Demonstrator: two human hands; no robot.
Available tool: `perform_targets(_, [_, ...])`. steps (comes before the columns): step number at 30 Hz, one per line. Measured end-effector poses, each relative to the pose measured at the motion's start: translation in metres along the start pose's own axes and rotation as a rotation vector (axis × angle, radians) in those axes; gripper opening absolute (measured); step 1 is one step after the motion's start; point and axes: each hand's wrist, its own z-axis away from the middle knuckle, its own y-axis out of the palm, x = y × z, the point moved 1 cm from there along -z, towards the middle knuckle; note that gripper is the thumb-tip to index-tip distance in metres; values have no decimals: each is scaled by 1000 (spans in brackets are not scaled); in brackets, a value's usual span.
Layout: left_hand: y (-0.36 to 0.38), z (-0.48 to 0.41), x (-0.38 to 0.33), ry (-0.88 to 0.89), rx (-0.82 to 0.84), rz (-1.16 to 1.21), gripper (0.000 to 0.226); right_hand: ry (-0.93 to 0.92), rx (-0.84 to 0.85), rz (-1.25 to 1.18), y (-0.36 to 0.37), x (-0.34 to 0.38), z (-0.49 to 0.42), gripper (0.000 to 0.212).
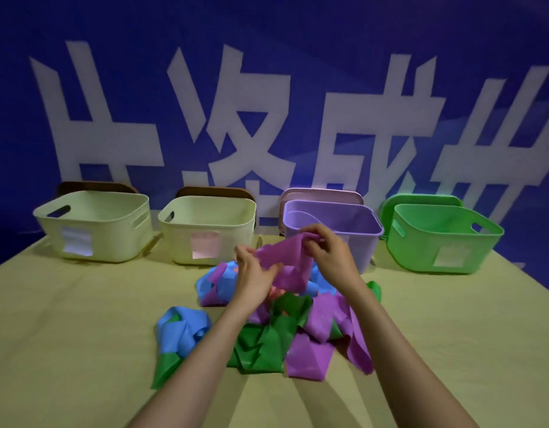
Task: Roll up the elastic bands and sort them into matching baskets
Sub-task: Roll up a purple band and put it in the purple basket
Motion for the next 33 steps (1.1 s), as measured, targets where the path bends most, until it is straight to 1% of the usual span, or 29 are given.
perform_targets(2, [-9, -1, -18, 107, -26, -9, 54, -20, -12, -107, -10, 17, -8, 32])
perform_targets(3, [-13, -3, -27, 166, -33, -33, 45, -25, -9, -158, -16, 25, -13, 35])
perform_targets(4, [-17, -5, -33, 219, -35, -65, 31, -21, 1, -208, -21, 33, -16, 35])
perform_targets(5, [-21, -7, -39, 260, -34, -72, 16, -16, 7, -257, -27, 41, -18, 33])
perform_targets(6, [-24, -8, -46, 288, -26, -44, 7, -16, 7, -300, -33, 49, -20, 30])
perform_targets(8, [-27, -6, -60, 291, 8, 92, 7, -39, 6, -326, -45, 64, -25, 24])
perform_targets(9, [-28, -4, -68, 272, 40, 200, 7, -58, 14, -320, -50, 71, -28, 19])
perform_targets(11, [-29, 2, -86, 237, 144, 409, 6, -80, 23, -322, -58, 82, -32, 13])
perform_targets(13, [-30, 7, -100, 247, 261, 504, 21, -74, 1, -308, -63, 91, -37, 17])
perform_targets(15, [-31, 12, -111, 249, 371, 528, 34, -79, -40, -249, -66, 100, -40, 20])
perform_targets(19, [-28, 21, -126, 208, 517, 534, 42, -108, -172, -111, -74, 110, -47, 20])
perform_targets(21, [-24, 23, -129, 192, 578, 525, 53, -129, -231, -41, -77, 114, -48, 15])
perform_targets(24, [-20, 21, -127, 243, 529, 388, 89, -208, -327, 108, -81, 120, -46, 11])
perform_targets(26, [-17, 21, -128, 259, 449, 336, 93, -248, -360, 211, -82, 125, -44, 10])
perform_targets(28, [-10, 18, -127, 266, 334, 245, 88, -255, -367, 292, -81, 130, -44, 10])
perform_targets(30, [-9, 10, -123, 221, 226, 225, 68, -238, -379, 329, -83, 133, -45, 11])
perform_targets(31, [-12, 6, -121, 177, 206, 271, 55, -225, -383, 331, -86, 133, -46, 11])
perform_targets(33, [-23, -5, -112, 143, 251, 325, 28, -201, -371, 316, -93, 131, -48, 10])
